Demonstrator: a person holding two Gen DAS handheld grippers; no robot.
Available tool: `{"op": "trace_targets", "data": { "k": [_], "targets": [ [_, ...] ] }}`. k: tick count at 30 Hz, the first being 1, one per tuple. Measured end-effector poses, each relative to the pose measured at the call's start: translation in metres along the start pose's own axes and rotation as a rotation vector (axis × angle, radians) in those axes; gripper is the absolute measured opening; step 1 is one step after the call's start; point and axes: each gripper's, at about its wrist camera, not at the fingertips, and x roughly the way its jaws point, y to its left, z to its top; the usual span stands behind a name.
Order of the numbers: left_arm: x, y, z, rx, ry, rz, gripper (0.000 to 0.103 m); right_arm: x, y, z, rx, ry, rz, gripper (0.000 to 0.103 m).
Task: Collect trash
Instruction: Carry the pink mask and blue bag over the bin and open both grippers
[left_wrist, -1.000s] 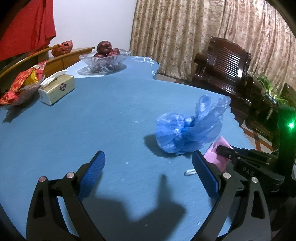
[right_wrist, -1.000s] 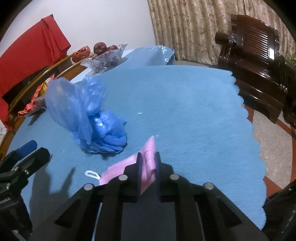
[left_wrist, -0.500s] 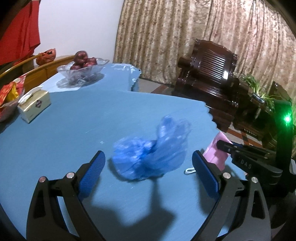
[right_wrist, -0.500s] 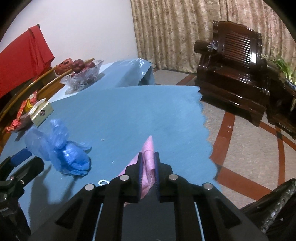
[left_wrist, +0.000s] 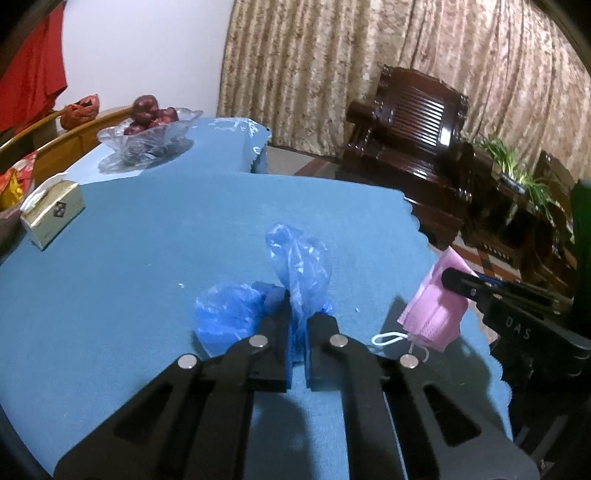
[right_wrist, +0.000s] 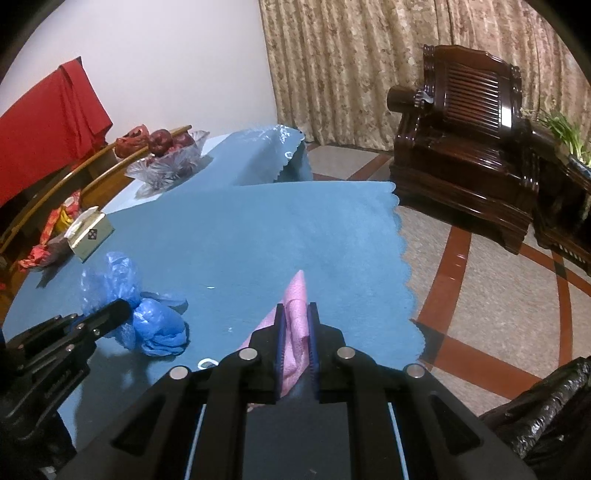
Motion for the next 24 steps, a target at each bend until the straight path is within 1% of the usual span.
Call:
{"op": "trace_targets", "data": {
  "k": [6, 13, 19, 24],
  "targets": [
    [-0.031, 0.0, 0.004, -0.01, -0.039, 0.008, 0.003, -0.023, 0.01, 0.002, -0.016, -0.029, 0.026, 0.011],
    [-0.064, -0.007, 0.001, -0.007, -0.053, 0.01, 0.003, -0.057, 0.021, -0.001, -0.037, -0.06, 0.052, 0.011],
    [-0.094, -0.021, -0.003, 0.005, -0.067, 0.0, 0.003, -0.093, 0.026, -0.009, -0.045, -0.08, 0.062, 0.011],
    [-0.118, -0.038, -0.014, 0.02, -0.069, -0.017, 0.003, -0.125, 0.023, -0.019, -0.038, -0.1, 0.057, 0.011]
  ]
}}
